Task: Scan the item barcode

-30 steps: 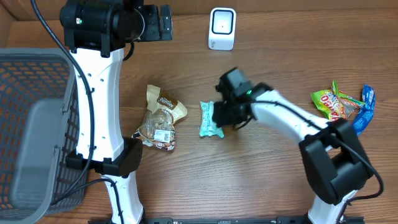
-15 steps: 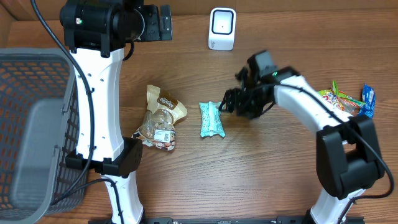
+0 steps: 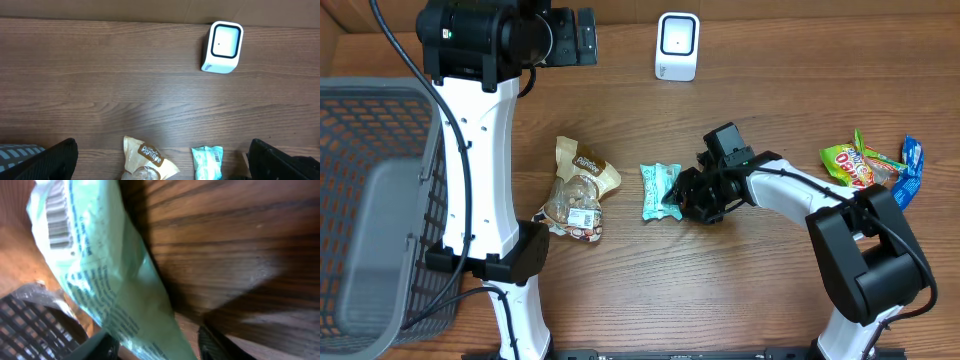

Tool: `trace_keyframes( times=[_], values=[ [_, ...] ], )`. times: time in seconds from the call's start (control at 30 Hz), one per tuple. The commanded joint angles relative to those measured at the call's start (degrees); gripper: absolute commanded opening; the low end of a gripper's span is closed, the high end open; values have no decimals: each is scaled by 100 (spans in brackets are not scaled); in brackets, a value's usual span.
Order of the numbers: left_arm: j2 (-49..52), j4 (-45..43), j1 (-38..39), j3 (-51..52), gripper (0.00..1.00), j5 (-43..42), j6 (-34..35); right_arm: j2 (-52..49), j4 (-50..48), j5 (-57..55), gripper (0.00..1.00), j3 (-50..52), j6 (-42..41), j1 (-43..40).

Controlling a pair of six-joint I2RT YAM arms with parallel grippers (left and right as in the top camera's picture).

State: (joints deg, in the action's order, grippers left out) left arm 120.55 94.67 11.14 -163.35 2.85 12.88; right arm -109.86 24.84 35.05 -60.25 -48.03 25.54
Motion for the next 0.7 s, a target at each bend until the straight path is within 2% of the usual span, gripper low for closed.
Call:
trace_keyframes(
  times=[0.0,0.07,0.13,0.23,0.3,0.37,0.43,0.5,0.57,0.6,0.63,0.67],
  values=[
    [0,-22,-24,13,100,52,-111,-11,-72,-323,39,103,164,-164],
    [0,-22,-24,13,100,52,-111,26,98,-348,18,-81,708,-400],
    [0,-22,-24,13,100,52,-111,26,365,-474,8,-345,1228,-612],
    [0,-22,-24,13,100,52,-111,26,564,-608,8,-732,2413,-907],
    [0,-22,-24,13,100,52,-111,26,822,-621,10,-1078,4000,-1078],
    [0,-22,-24,13,100,52,-111,26,1414,-1285,12,-1464,5429,-1132],
    [0,-22,-24,13,100,52,-111,26,1812,-2188,12,-1687,5847,-1130],
    [0,-22,-24,13,100,55,-111,26,2037,-2780,12,-1838,5880,-1126],
    [0,-22,-24,13,100,55,-111,26,2076,-2796,26,-1930,5825,-1156],
    [0,-22,-24,13,100,52,-111,26,2074,-2793,49,-1993,5589,-1182],
    [0,-22,-24,13,100,52,-111,26,2076,-2791,61,-2059,5235,-1220],
    [0,-22,-24,13,99,52,-111,26,2081,-2793,68,-2105,4988,-1241]
  ],
)
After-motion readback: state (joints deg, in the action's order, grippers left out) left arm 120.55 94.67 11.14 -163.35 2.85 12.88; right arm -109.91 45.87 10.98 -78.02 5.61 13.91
